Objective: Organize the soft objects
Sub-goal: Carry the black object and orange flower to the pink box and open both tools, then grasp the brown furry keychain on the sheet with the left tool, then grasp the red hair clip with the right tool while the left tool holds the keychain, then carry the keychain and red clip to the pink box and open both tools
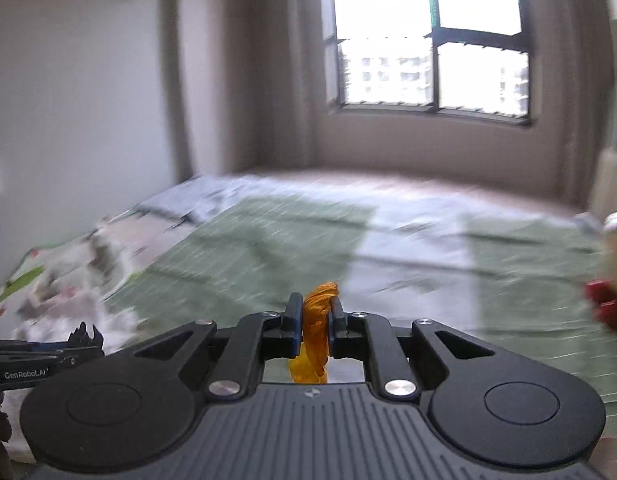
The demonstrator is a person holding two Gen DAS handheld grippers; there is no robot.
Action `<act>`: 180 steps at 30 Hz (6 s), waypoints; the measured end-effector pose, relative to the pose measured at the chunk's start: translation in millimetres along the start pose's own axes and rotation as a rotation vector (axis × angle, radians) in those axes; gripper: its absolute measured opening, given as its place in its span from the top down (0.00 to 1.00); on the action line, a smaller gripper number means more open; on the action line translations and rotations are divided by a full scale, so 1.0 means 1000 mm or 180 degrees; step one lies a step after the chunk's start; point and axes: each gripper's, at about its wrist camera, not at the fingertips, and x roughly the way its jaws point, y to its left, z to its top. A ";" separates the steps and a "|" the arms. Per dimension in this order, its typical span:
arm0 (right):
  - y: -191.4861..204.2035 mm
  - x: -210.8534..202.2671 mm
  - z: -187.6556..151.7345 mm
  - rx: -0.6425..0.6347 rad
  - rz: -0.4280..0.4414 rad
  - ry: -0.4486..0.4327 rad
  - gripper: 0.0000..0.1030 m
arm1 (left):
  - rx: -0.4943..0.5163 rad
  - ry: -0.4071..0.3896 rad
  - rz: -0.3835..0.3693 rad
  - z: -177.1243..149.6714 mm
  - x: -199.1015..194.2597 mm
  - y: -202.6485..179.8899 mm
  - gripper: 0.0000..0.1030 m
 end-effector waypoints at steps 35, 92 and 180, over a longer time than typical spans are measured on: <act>-0.232 -0.037 -0.214 0.0688 -0.0937 0.1143 0.50 | 0.0705 0.0918 -0.1618 -0.117 0.133 -0.253 0.61; 0.067 0.009 -0.238 -0.0586 0.0897 0.1936 0.36 | 0.0141 0.1684 0.0197 -0.159 0.068 0.119 0.78; -0.039 0.044 0.060 -0.0029 0.0758 0.1940 0.83 | 0.0884 -0.0152 -0.0084 0.047 -0.047 -0.032 0.85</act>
